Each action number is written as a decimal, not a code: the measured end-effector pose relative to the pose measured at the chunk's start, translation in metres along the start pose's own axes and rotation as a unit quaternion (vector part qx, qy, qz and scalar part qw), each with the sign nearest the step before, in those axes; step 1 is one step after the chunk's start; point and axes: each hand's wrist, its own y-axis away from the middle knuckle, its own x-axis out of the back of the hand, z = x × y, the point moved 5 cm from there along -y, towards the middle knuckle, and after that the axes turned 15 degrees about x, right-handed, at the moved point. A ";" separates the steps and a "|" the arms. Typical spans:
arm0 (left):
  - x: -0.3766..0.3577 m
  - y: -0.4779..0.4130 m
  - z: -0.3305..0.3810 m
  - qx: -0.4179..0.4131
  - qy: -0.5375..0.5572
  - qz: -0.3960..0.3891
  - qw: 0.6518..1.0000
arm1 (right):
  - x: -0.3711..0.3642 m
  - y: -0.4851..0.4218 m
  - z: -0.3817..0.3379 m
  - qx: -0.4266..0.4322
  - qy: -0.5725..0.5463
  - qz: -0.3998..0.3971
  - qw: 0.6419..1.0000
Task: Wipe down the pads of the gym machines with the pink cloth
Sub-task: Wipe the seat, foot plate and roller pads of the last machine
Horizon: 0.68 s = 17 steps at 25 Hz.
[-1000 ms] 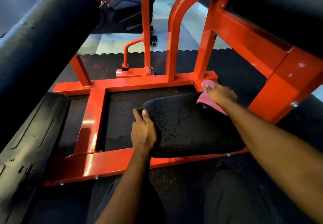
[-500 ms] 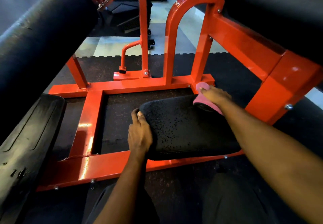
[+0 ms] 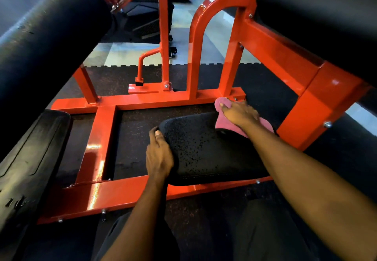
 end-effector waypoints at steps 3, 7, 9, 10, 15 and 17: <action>0.001 0.003 0.001 0.009 0.009 -0.005 1.000 | -0.014 0.049 -0.009 0.161 0.094 -0.006 0.982; 0.004 0.008 0.003 0.018 0.004 -0.008 1.000 | -0.022 0.132 0.000 0.301 0.130 -0.052 0.943; 0.005 0.010 0.004 0.020 0.001 -0.007 1.000 | -0.023 0.146 0.009 0.217 0.136 -0.026 0.966; 0.005 0.009 0.004 0.023 -0.001 -0.008 1.000 | -0.024 0.149 0.017 0.119 0.103 0.011 0.987; 0.001 0.003 0.000 0.008 -0.009 -0.004 1.000 | -0.023 0.115 0.034 -0.176 -0.009 0.128 0.976; 0.001 0.000 -0.001 0.001 -0.010 -0.001 1.000 | -0.012 0.075 0.029 -0.169 -0.054 0.122 0.977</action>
